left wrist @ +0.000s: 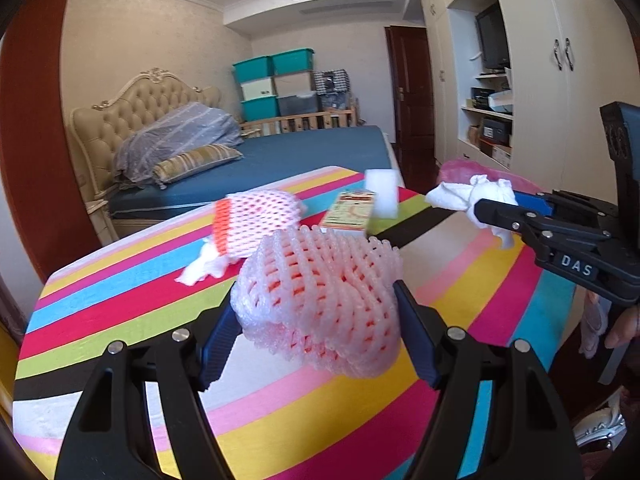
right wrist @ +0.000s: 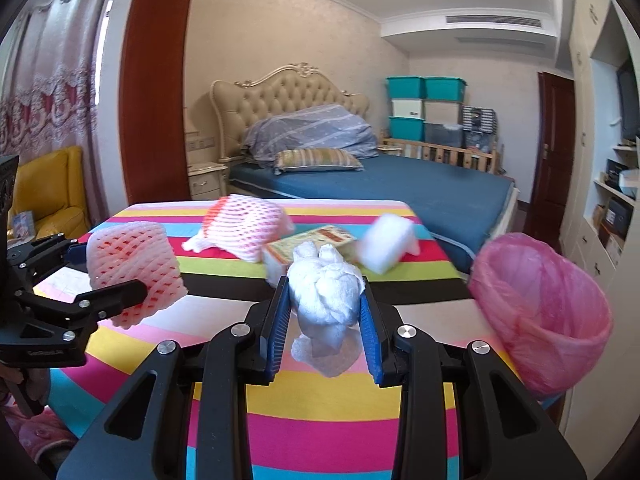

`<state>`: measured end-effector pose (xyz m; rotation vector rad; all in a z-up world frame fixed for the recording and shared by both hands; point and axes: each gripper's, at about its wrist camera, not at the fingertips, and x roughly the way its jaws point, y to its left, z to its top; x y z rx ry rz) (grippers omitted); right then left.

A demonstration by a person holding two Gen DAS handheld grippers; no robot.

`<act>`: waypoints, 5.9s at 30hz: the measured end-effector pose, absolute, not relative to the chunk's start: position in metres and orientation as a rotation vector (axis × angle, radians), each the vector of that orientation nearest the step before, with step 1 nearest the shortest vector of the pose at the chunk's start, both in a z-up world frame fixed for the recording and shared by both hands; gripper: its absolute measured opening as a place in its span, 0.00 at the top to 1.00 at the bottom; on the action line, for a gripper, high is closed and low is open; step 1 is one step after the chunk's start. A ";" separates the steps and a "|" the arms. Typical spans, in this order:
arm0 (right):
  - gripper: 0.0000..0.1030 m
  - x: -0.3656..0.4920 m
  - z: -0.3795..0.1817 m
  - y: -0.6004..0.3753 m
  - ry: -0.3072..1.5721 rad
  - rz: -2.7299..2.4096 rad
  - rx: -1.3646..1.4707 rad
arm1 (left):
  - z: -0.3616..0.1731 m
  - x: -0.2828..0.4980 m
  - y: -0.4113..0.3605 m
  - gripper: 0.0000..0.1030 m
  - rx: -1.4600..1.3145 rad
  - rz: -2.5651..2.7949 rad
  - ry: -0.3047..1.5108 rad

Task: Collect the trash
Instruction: 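Carry the foam net and tissue to the wastebasket and open both tools, then move both tools back over the table toward the medicine box, then grasp the printed medicine box with the right tool, then lift the medicine box with the right tool while the left tool grasps the pink foam net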

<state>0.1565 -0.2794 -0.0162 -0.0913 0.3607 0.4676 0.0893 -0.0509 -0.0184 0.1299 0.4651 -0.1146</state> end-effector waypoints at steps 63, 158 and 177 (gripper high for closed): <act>0.21 0.224 -0.024 -0.425 0.397 0.164 0.040 | 0.020 0.221 -0.138 0.05 0.149 -0.172 0.420; 0.52 0.236 -0.052 -0.198 0.617 0.321 -0.206 | -0.038 0.166 0.066 0.14 0.010 0.071 0.557; 0.52 0.232 -0.045 -0.222 0.566 0.312 -0.071 | -0.029 0.258 -0.019 0.15 0.100 -0.005 0.609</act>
